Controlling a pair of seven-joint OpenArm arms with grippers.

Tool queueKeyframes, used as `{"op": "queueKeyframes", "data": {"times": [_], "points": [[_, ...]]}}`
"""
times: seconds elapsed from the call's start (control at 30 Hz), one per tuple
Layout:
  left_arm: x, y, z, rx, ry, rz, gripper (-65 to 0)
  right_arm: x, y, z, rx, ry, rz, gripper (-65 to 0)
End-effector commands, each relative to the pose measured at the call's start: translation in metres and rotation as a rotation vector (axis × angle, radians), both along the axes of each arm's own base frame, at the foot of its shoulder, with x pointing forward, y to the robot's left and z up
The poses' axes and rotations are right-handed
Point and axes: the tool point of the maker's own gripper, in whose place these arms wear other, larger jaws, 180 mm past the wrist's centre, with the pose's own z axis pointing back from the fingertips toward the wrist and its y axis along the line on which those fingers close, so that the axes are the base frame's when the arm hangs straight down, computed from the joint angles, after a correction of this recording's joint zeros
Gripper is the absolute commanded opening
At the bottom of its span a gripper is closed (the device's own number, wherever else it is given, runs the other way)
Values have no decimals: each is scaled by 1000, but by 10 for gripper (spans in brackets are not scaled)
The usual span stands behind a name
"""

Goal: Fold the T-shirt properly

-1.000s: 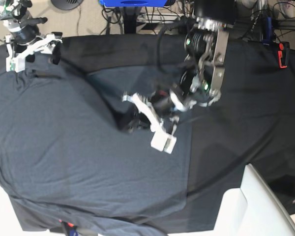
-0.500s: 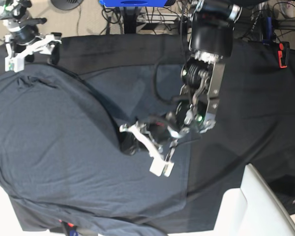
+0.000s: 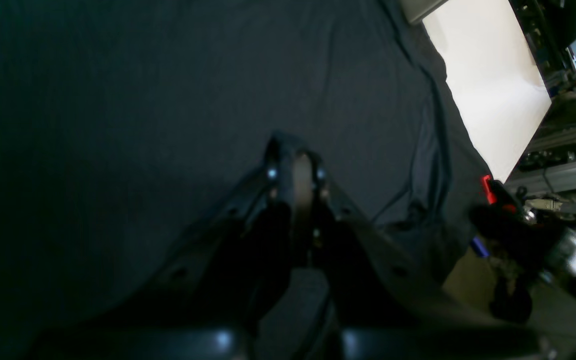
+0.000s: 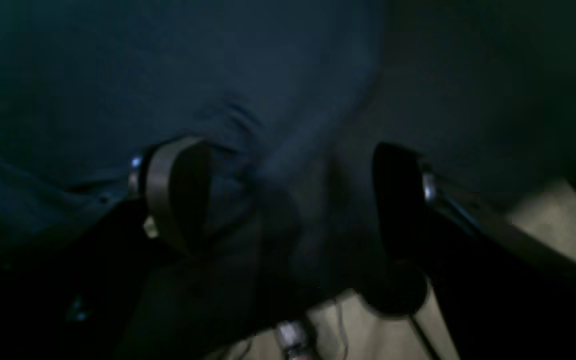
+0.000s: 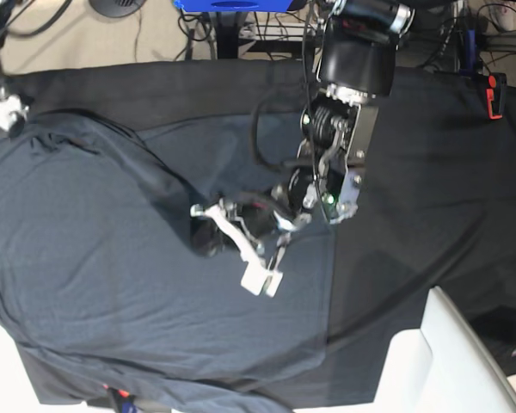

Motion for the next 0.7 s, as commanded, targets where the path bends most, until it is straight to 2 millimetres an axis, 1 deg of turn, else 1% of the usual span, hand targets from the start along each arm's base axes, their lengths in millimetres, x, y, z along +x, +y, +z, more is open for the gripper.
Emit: {"op": "queueKeyframes", "data": {"times": [0.0, 0.07, 0.13, 0.2, 0.3, 0.43, 0.47, 0.57, 0.63, 0.67], "points": [[13, -6, 24, -44, -65, 4, -650, 5, -15, 6, -13, -20, -26, -174], [10, -6, 20, -44, -56, 4, -650, 7, -30, 1, 21, -18, -95, -174], [10, -5, 20, -44, -56, 5, -650, 6, -39, -6, 56, -16, -149, -174], [10, -5, 20, -44, -54, 6, -650, 8, -53, -5, 59, -17, -175, -174], [9, -5, 19, -44, -53, 6, -650, 8, -62, -9, 63, -11, -193, -174], [8, -5, 19, -44, -51, 6, -650, 8, -68, -17, 87, 5, -201, -174], [8, -5, 19, -44, -51, 6, -650, 13, -69, -18, 98, 1, -204, -174], [8, -5, 19, -44, -51, 6, -650, 15, -71, -27, 131, 16, -215, -174], [8, -5, 19, -44, -51, 6, -650, 20, -70, -30, 147, 12, -219, -174], [8, -5, 19, -44, -51, 6, -650, 21, -73, -30, 145, 8, -223, -174]]}}
